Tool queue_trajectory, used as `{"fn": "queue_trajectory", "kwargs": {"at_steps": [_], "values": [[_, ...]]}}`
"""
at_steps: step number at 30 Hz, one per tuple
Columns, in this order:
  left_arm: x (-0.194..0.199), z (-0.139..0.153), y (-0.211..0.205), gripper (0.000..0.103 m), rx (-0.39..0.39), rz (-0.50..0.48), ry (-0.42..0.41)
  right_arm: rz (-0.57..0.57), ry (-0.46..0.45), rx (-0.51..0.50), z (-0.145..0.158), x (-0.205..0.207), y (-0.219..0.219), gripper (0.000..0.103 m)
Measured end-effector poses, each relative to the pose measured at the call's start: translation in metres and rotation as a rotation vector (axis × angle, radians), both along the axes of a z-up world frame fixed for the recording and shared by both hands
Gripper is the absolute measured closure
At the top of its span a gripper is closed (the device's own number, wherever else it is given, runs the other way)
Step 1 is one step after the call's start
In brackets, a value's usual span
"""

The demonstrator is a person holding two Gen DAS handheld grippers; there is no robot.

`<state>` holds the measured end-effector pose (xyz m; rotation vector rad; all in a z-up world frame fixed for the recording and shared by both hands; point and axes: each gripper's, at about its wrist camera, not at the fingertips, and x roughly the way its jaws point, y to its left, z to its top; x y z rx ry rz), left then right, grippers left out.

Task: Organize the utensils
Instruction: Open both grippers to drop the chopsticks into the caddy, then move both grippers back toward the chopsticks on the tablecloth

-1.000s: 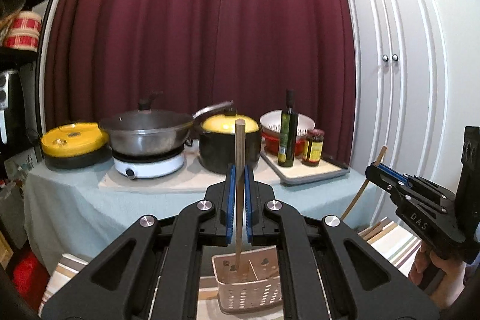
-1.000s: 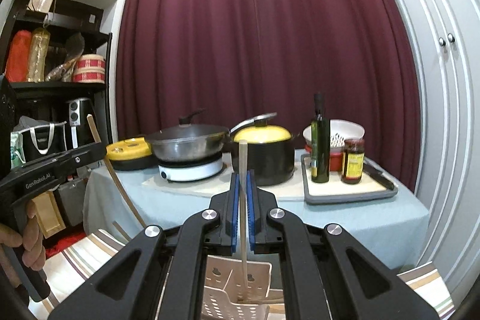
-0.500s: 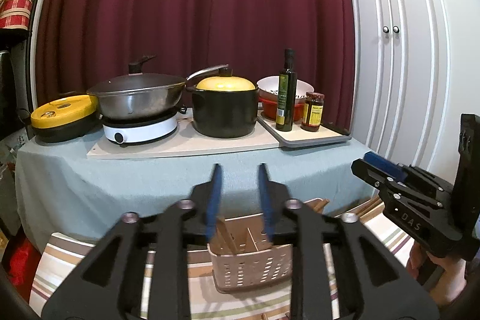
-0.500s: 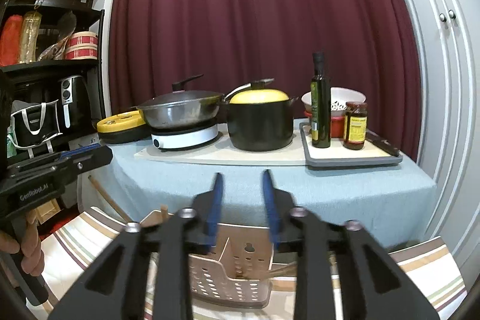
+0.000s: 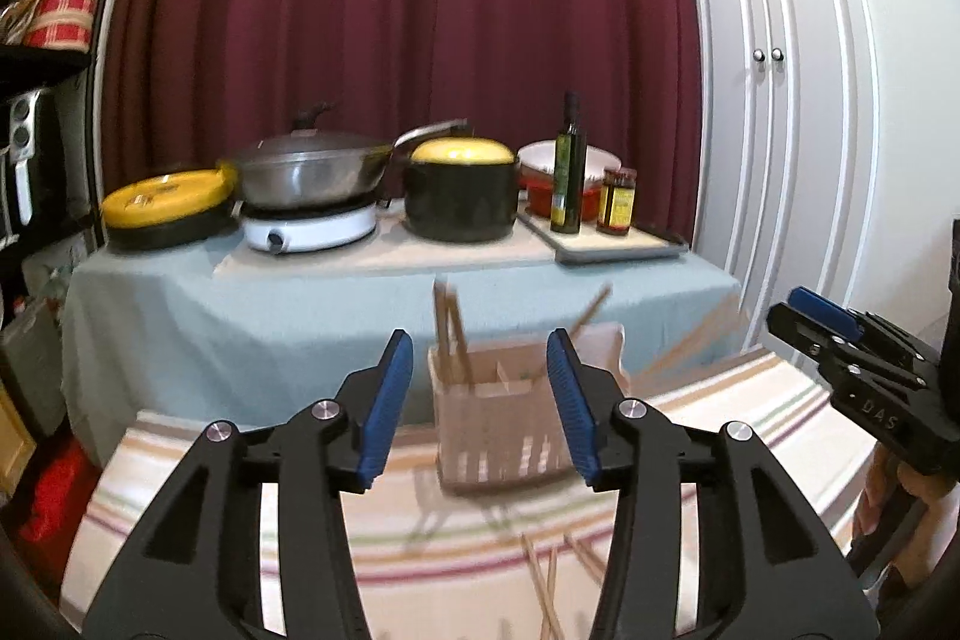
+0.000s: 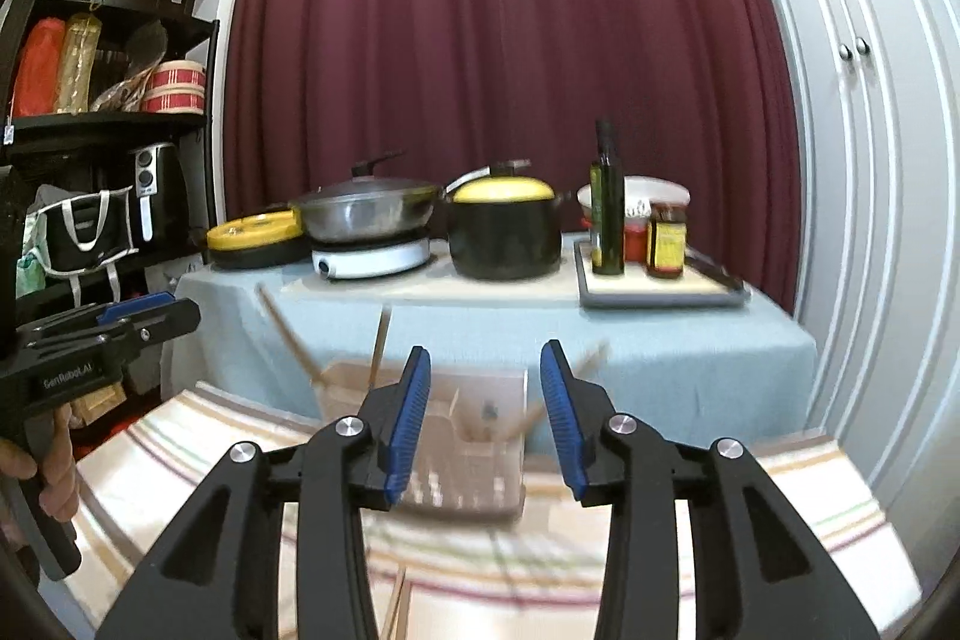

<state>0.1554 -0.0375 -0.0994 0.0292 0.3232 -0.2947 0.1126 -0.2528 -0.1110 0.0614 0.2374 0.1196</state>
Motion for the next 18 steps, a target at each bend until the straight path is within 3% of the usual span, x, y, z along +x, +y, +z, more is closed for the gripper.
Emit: {"fn": "queue_trajectory", "kwargs": {"at_steps": [4, 12, 18], "values": [[-0.026, -0.031, 0.010, 0.057, 0.001, 0.014, 0.063, -0.007, 0.051, -0.023, -0.033, -0.025, 0.003, 0.064], [-0.076, -0.102, 0.017, 0.057, 0.080, 0.030, 0.213, 0.037, 0.198, -0.040, -0.105, -0.067, 0.012, 0.064], [-0.106, -0.143, 0.024, 0.057, 0.087, 0.036, 0.297, 0.083, 0.266, -0.037, -0.139, -0.092, 0.020, 0.064]]}}
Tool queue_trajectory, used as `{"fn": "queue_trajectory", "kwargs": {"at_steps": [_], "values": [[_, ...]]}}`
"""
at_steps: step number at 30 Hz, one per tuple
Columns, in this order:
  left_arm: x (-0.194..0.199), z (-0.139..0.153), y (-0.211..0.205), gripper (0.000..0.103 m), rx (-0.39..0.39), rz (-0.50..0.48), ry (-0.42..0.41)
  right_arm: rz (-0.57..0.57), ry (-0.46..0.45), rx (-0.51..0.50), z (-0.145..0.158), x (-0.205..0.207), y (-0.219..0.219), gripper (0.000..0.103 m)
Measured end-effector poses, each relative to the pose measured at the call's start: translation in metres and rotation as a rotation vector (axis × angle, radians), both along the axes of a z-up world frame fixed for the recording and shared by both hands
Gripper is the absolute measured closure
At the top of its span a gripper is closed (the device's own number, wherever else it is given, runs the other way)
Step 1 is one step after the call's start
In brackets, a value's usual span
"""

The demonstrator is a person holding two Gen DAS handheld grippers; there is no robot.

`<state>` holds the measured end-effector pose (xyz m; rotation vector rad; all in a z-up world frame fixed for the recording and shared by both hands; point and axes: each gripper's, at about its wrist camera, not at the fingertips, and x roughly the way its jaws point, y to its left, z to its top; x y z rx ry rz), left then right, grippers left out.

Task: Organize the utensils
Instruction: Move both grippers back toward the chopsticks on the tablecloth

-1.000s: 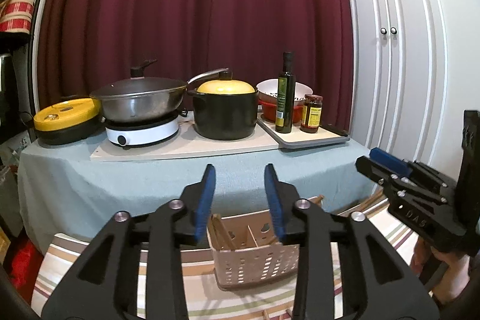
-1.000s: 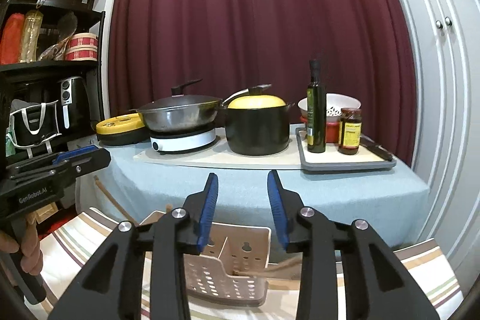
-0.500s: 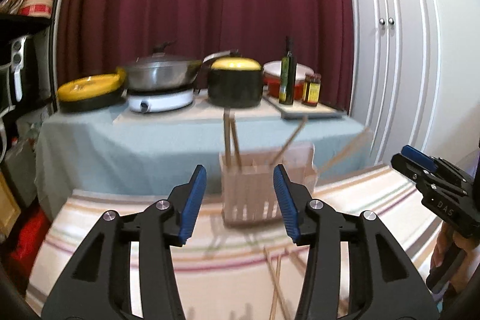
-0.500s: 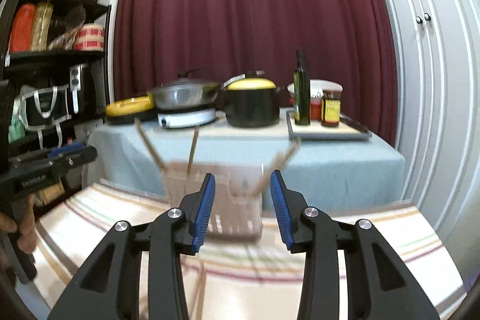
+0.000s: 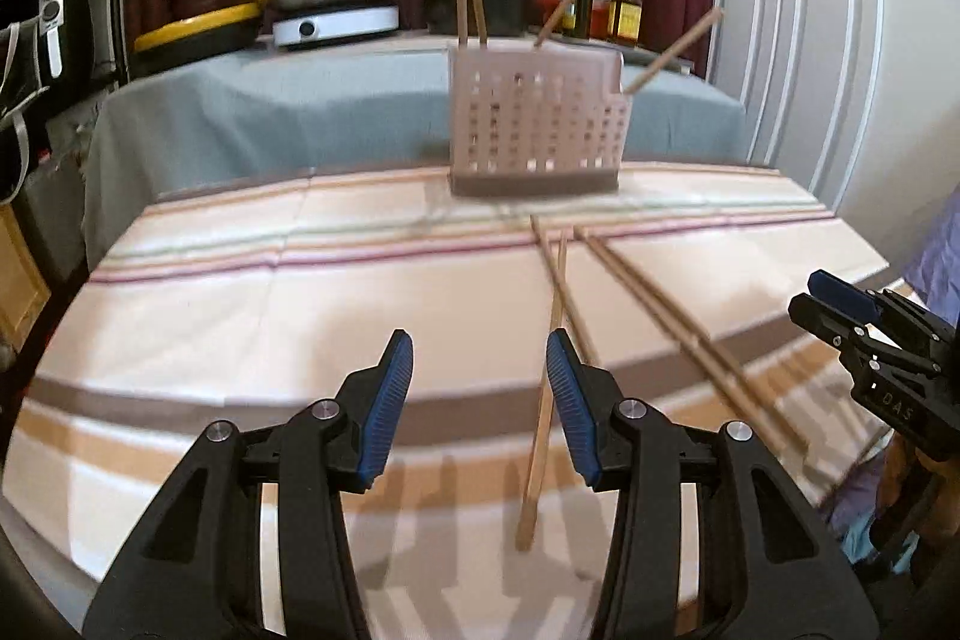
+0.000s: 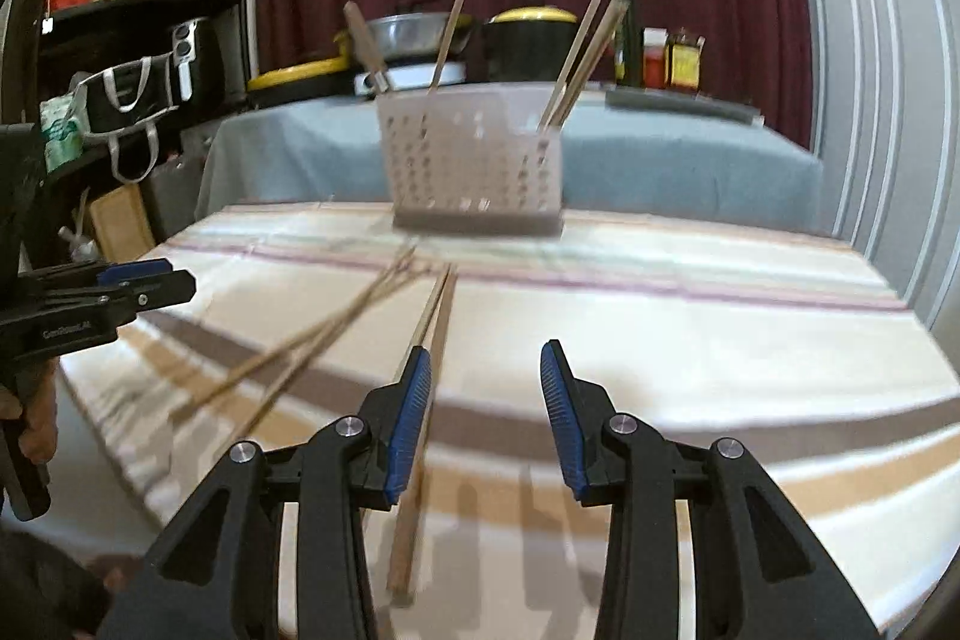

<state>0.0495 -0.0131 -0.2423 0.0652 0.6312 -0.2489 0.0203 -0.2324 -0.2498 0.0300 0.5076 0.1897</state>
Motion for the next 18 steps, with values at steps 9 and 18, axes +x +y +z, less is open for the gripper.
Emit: {"fn": "queue_trajectory", "kwargs": {"at_steps": [9, 18], "values": [[-0.018, -0.033, -0.006, 0.059, 0.020, -0.026, 0.031, 0.045, 0.050, -0.023, -0.028, -0.020, 0.011, 0.064], [-0.020, -0.052, -0.011, 0.069, 0.024, -0.045, 0.076, 0.052, 0.076, -0.028, -0.039, -0.023, 0.012, 0.075]]}}
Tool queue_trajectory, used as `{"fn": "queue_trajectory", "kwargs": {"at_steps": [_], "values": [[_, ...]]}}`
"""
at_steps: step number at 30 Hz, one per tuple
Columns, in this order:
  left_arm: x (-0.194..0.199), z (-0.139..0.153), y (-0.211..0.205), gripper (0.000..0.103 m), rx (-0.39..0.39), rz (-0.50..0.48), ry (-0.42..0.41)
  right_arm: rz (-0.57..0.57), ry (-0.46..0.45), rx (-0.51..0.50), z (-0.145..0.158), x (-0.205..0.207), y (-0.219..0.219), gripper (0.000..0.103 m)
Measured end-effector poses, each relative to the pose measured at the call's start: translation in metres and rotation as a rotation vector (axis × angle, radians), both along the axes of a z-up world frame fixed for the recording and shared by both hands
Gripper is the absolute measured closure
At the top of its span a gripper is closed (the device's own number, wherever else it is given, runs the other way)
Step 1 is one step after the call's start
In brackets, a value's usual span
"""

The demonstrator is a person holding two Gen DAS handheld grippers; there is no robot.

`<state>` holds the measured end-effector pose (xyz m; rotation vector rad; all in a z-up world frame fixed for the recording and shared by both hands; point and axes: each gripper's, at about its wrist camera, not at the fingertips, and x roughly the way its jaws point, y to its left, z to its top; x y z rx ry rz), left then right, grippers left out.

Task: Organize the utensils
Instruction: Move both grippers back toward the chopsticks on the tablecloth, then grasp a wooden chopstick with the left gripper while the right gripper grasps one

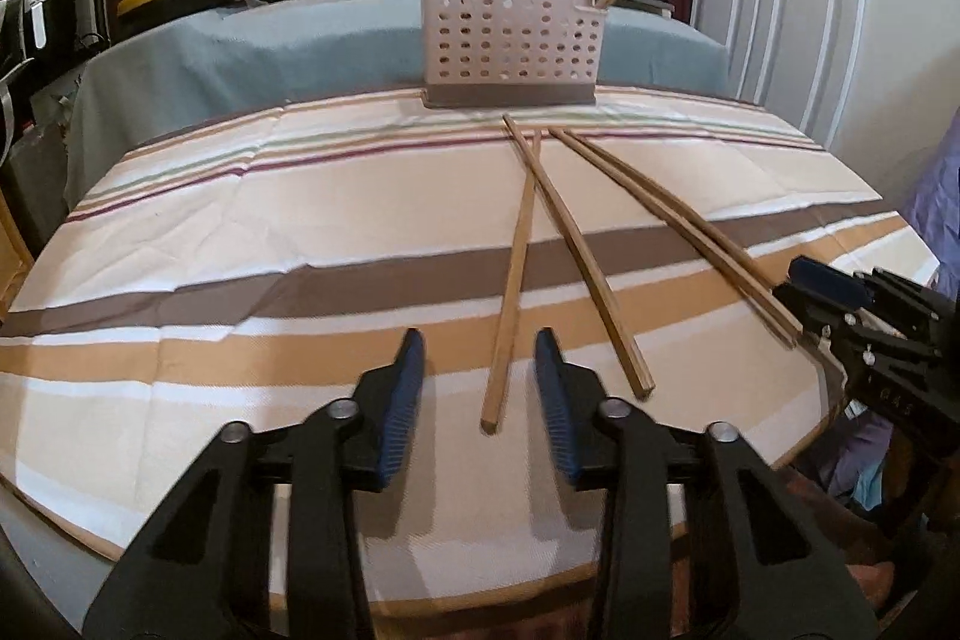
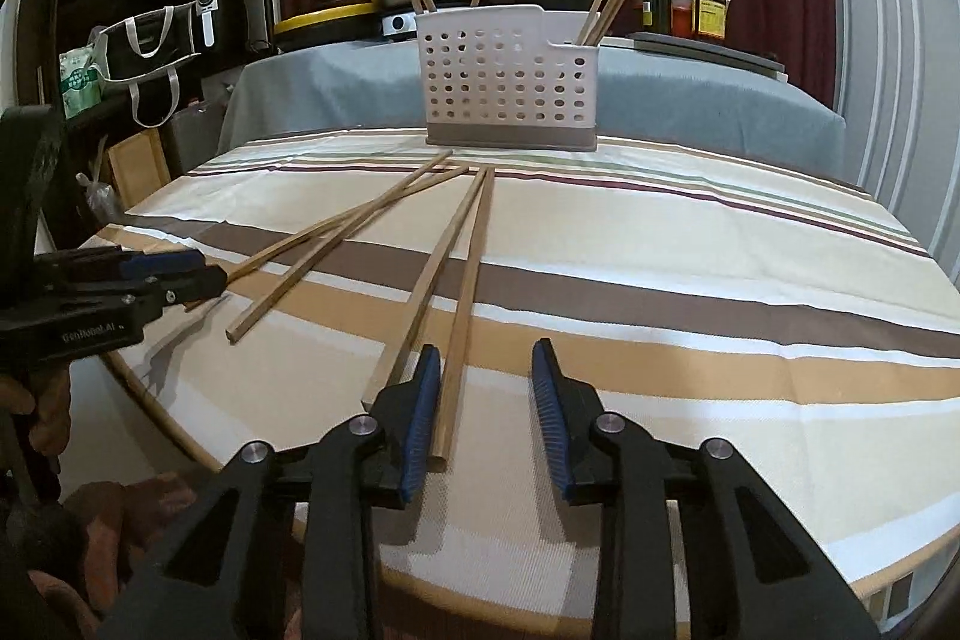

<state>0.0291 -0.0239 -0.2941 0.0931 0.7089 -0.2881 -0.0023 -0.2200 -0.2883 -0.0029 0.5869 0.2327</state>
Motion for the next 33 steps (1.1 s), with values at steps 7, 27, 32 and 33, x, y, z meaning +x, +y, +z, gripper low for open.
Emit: {"fn": "queue_trajectory", "kwargs": {"at_steps": [7, 27, 32, 33], "values": [[-0.002, -0.002, -0.004, 0.083, 0.006, -0.010, -0.012, 0.006, -0.005, 0.002, 0.000, 0.001, 0.001, 0.090], [-0.011, 0.022, -0.007, 0.097, 0.023, -0.016, -0.109, -0.035, -0.040, -0.009, 0.010, -0.002, -0.004, 0.096], [-0.013, 0.034, -0.007, 0.097, 0.017, -0.014, -0.143, -0.052, -0.076, -0.001, 0.023, -0.005, -0.009, 0.096], [-0.013, 0.036, -0.007, 0.097, 0.018, -0.014, -0.148, -0.054, -0.081, 0.000, 0.025, -0.005, -0.009, 0.096]]}}
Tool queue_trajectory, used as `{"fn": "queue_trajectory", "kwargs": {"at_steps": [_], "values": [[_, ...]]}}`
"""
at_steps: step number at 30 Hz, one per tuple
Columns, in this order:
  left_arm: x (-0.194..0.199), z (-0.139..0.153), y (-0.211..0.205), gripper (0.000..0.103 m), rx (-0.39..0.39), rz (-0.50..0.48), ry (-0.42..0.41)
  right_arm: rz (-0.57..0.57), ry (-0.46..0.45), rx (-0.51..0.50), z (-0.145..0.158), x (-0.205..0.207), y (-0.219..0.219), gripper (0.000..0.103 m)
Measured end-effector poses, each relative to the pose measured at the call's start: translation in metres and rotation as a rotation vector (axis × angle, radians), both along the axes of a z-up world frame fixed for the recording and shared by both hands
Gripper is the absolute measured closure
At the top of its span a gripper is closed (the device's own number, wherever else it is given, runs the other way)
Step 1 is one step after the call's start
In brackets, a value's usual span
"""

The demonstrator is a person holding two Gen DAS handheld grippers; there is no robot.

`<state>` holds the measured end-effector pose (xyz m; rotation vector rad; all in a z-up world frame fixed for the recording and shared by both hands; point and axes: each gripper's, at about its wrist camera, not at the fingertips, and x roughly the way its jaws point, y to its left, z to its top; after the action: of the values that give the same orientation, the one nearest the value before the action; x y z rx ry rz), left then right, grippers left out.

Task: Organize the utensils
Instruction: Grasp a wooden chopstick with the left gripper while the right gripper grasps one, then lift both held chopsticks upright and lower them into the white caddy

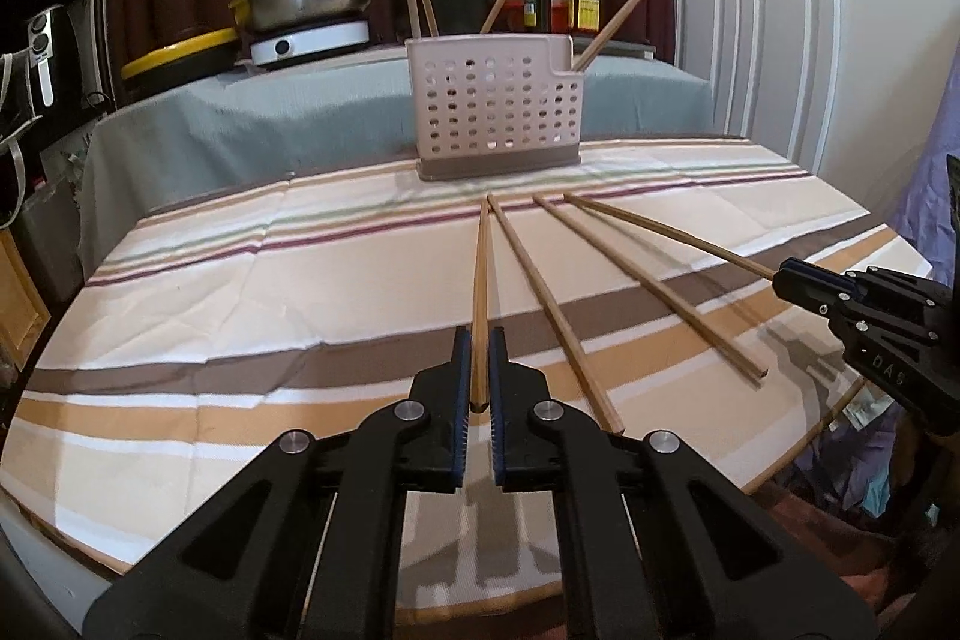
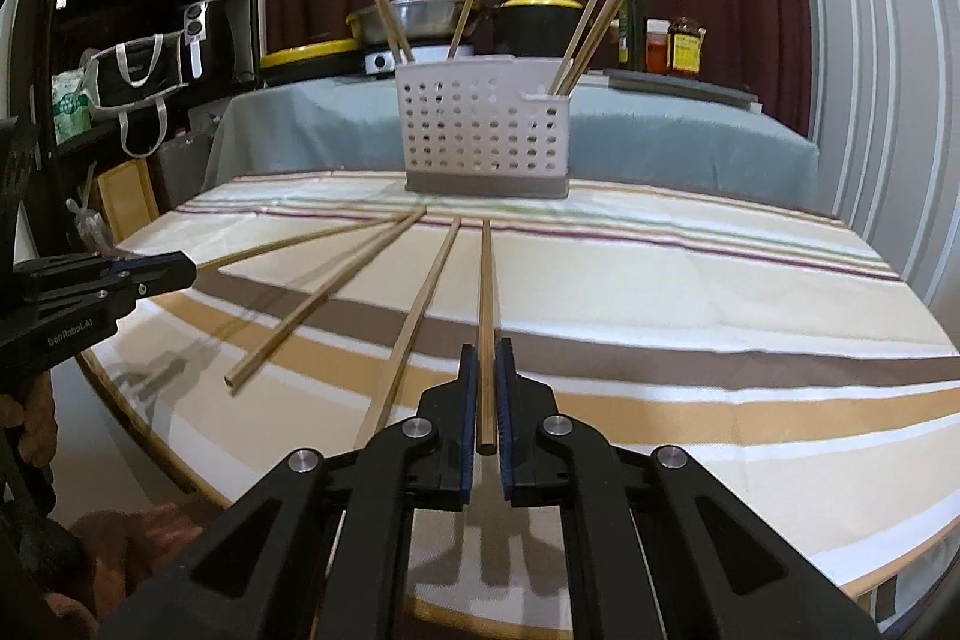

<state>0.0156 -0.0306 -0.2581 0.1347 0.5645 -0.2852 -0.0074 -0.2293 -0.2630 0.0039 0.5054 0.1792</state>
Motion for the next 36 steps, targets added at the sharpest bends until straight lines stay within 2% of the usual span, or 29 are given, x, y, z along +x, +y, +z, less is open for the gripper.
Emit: {"fn": "queue_trajectory", "kwargs": {"at_steps": [15, 29, 36], "values": [[-0.004, 0.019, 0.002, 0.097, -0.019, 0.012, -0.051, -0.016, -0.071, 0.011, 0.025, -0.007, -0.003, 0.096], [-0.017, 0.078, 0.008, 0.097, -0.061, 0.015, -0.175, -0.053, -0.217, 0.006, 0.087, -0.019, -0.013, 0.096], [-0.016, 0.106, 0.015, 0.097, -0.085, 0.027, -0.202, -0.056, -0.218, 0.019, 0.103, -0.008, -0.014, 0.096]]}}
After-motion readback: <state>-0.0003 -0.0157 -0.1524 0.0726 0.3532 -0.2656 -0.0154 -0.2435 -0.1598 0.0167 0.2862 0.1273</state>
